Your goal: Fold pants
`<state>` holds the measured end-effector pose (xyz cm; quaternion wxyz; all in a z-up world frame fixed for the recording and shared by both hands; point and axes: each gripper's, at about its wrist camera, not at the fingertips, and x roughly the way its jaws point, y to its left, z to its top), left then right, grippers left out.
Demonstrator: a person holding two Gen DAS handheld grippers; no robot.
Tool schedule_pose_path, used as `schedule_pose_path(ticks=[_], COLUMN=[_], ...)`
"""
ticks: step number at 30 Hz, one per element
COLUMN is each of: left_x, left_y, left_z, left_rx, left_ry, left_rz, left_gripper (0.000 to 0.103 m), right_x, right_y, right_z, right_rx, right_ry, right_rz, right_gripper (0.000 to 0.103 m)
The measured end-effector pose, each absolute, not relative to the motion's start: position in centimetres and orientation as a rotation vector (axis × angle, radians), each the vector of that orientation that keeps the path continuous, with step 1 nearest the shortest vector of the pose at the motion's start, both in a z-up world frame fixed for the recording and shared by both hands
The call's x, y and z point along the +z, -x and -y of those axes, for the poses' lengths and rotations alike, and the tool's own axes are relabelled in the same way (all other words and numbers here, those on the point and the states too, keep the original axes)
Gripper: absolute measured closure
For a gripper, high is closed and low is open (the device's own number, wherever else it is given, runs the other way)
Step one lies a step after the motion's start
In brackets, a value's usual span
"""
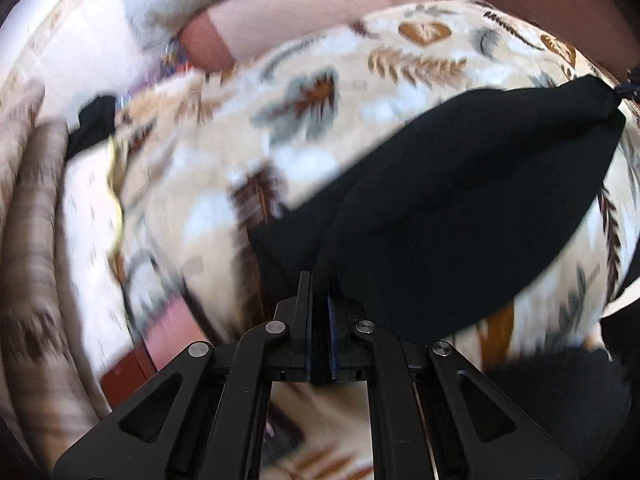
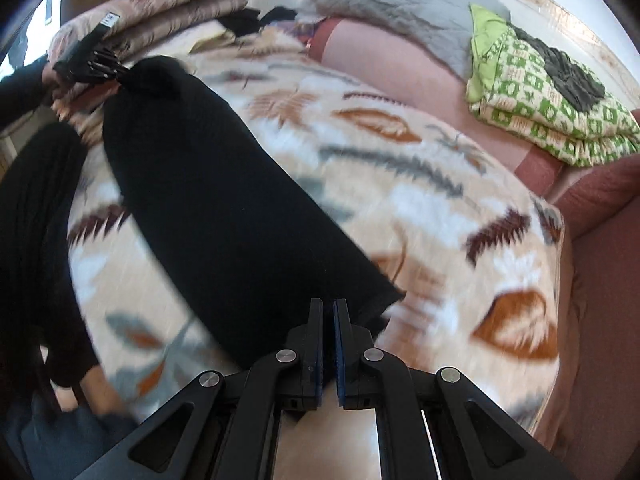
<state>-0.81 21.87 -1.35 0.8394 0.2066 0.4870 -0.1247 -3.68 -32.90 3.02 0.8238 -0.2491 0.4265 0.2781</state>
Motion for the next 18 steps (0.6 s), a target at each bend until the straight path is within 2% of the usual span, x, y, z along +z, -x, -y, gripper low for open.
schedule_pose_path(ticks=[4, 14, 18], left_x=[-3.0, 2.9, 3.4], left_y=[2.3, 3.6, 2.4], left_z=[-24.0, -23.4, -20.7], left_rx=[-0.242, -0.176, -0.241], left_ry=[-0.363, -0.214, -0.208], left_rz=[-1.08, -0.896, -0.86], left_gripper=[0.094, 0.094, 0.079], right_x=[0.8, 0.3, 0.0], right_y=[6.4, 7.9, 8.2], right_z=[33.9, 34.3, 34.9], right_rx=[0.564, 0.52, 0.495], right_ry=[0.523, 0.485, 0.479], right_rz=[-0.962, -0.968, -1.0], right_gripper=[0.099, 0.099, 0.099])
